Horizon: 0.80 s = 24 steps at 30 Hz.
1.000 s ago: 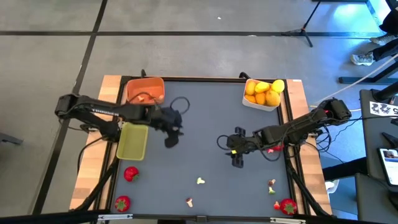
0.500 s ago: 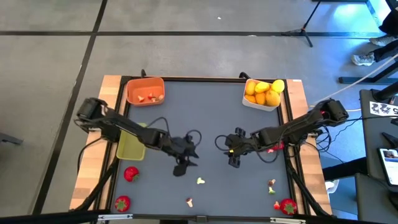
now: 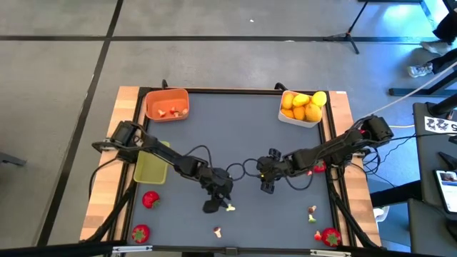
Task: Sort produce into baskets
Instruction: Put the green mushroom into the orange bin
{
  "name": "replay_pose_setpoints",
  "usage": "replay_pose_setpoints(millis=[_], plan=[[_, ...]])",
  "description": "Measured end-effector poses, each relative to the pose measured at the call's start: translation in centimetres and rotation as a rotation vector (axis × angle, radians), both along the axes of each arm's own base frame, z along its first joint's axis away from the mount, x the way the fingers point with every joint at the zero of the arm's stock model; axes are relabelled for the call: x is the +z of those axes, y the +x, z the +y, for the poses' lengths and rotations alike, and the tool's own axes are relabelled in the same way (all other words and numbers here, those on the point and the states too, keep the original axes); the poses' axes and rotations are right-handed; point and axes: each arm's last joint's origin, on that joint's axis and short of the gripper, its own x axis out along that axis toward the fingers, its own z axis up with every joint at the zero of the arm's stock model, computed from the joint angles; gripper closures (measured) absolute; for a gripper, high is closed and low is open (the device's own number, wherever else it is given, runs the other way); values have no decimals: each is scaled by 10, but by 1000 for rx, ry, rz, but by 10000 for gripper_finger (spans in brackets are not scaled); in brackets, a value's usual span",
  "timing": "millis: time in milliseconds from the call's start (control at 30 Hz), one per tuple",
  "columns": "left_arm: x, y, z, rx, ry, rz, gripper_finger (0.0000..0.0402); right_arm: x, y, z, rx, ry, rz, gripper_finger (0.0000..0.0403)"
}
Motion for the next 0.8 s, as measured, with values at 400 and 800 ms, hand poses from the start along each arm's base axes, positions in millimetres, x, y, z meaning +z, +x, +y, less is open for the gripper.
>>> replay_pose_setpoints(millis=[400,800], plan=[[-29,7,-7,-50,-72,1,230,-5,2,1,-12,3,13,185],[-32,9,-4,-96,-73,-15,354,-2,6,2,-11,32,-46,185]])
